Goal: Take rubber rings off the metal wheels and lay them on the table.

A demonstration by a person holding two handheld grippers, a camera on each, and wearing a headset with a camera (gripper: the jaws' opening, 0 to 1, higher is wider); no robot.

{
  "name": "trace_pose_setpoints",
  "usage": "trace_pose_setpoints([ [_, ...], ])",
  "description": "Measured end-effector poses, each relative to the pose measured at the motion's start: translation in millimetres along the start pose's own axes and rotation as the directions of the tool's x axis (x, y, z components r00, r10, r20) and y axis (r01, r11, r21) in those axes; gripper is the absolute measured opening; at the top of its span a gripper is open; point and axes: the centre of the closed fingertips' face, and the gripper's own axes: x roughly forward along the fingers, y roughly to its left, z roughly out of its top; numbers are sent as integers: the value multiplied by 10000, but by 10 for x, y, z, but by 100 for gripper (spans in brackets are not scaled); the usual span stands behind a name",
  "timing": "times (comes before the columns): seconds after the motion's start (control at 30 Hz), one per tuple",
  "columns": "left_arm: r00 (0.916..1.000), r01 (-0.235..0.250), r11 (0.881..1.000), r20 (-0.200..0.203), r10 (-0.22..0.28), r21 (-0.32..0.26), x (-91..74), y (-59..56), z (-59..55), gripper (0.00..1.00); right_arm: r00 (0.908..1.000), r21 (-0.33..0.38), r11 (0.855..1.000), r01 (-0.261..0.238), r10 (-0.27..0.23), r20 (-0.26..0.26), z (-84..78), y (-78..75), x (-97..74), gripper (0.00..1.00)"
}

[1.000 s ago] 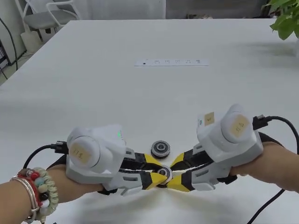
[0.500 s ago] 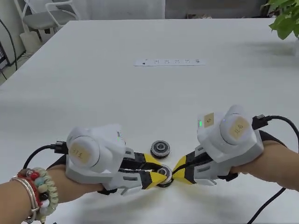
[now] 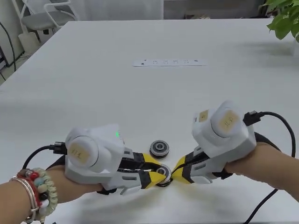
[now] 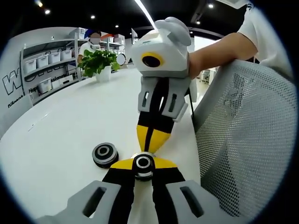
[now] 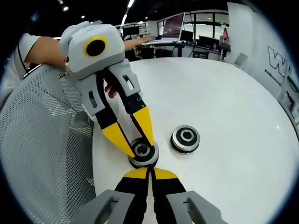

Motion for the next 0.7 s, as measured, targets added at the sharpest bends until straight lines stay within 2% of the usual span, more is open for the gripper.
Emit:
trace_pose_setpoints([
  [0.1, 10000, -19, 10000, 4, 19, -15, -1, 3, -1, 9, 9996, 648, 9978, -122, 105, 274, 6, 2, 3, 0],
  [0.13, 10000, -12, 10000, 12, 12, -16, -1, 3, -1, 9, 9995, 1828, 9829, -243, 201, 247, -6, 4, -4, 0],
  [0.17, 10000, -12, 10000, 15, 12, -17, -1, 4, -1, 9, 9989, 2325, 9719, -370, 293, 366, 6, -7, -1, 0],
  [0.23, 10000, -21, 10000, 17, 21, -19, -1, 4, 0, 9, 9979, 2724, 9607, -528, 408, 495, 3, -22, -1, 0],
  [0.27, 10000, -24, 10000, 13, 24, -15, 0, 3, 1, 9, 9975, 3329, 9409, -621, 470, 531, 0, -20, -5, 0],
  [0.3, 10000, -27, 10000, 12, 27, -13, 0, 3, 1, 9, 9969, 3096, 9485, -665, 504, 596, -1, -34, -11, 0],
  [0.33, 10000, -30, 10000, 18, 30, -10, 1, 3, 2, 9, 9960, 3224, 9437, -733, 530, 713, 2, -36, -22, 0],
  [0.37, 10000, -31, 10000, 24, 31, -13, 2, 2, 3, 9, 9956, 3664, 9274, -757, 497, 799, 6, -34, -26, 0],
  [0.4, 10000, -34, 10000, 32, 34, -13, 5, 3, 6, 9, 9944, 4262, 9004, -880, 543, 906, 13, -35, -36, 0],
  [0.43, 10000, -34, 10000, 30, 34, -9, 6, 3, 7, 9, 9944, 4482, 8902, -819, 431, 962, 12, -67, -38, 0],
  [0.53, 10000, -41, 10000, 29, 41, -11, 6, 3, 7, 9, 9889, 5454, 8301, -1162, 453, 1419, 51, -88, -66, 0],
  [0.67, 10000, -29, 10000, 30, 29, -10, 7, 3, 7, 9, 9840, 6024, 7844, -1476, 549, 1696, 52, -79, -70, 0],
  [0.7, 10000, -29, 10000, 31, 29, -7, 8, 3, 7, 9, 9817, 6258, 7632, -1606, 578, 1815, 64, -78, -79, 0],
])
